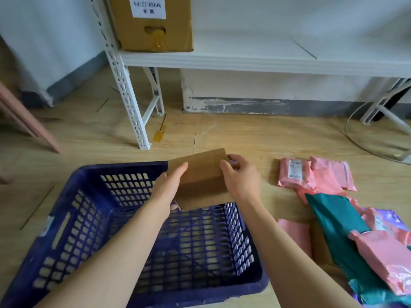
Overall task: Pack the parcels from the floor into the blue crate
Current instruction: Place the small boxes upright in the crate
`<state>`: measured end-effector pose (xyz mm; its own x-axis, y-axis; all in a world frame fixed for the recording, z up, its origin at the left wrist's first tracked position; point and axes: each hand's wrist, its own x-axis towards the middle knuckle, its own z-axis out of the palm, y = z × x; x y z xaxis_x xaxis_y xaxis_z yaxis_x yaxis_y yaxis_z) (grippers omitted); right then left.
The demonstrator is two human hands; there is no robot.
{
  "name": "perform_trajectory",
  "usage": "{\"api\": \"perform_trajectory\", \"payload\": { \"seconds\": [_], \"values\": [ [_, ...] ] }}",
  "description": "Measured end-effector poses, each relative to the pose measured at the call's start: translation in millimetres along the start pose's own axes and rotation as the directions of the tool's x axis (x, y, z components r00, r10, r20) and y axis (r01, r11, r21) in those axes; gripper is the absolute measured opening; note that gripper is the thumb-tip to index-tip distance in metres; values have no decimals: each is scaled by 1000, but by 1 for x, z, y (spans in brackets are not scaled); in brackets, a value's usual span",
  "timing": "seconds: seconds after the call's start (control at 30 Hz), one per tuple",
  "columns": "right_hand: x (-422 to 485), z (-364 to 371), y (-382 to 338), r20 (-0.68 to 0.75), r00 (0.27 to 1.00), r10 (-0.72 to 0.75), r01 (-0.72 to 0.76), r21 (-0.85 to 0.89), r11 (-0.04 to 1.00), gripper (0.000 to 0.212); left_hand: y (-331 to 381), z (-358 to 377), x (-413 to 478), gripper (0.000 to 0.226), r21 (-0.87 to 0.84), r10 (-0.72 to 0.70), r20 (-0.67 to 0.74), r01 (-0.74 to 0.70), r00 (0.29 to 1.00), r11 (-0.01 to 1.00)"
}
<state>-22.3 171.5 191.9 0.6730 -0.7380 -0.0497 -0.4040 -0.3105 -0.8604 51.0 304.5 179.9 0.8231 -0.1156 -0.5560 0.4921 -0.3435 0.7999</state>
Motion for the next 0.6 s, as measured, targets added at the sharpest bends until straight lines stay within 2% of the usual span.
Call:
{"api": "perform_trajectory", "payload": {
  "seconds": [0.13,0.2,0.3,0.4,0.47,0.5,0.6],
  "values": [
    [4,22,14,71,997,9,-3,-94,996,30,-21,-9,9,76,41,-138,47,136,989,990],
    [3,28,19,104,995,-1,20,-175,984,33,-26,-14,10,74,62,-197,103,191,975,980],
    [-4,33,31,149,989,-20,55,-235,970,39,-26,-20,10,74,-34,-270,168,279,948,960],
    [-13,31,40,210,978,14,20,-160,987,40,-29,-24,7,71,-125,-285,143,303,948,945],
    [-15,25,45,242,959,146,-152,6,988,37,-37,-26,4,67,-205,-288,135,311,948,928],
    [-16,23,48,274,931,240,-274,93,957,38,-40,-27,3,63,-244,-285,134,310,949,919],
    [-21,27,57,375,800,469,-576,259,775,62,-42,-28,2,49,-303,-222,81,236,972,923]
  ]
}}
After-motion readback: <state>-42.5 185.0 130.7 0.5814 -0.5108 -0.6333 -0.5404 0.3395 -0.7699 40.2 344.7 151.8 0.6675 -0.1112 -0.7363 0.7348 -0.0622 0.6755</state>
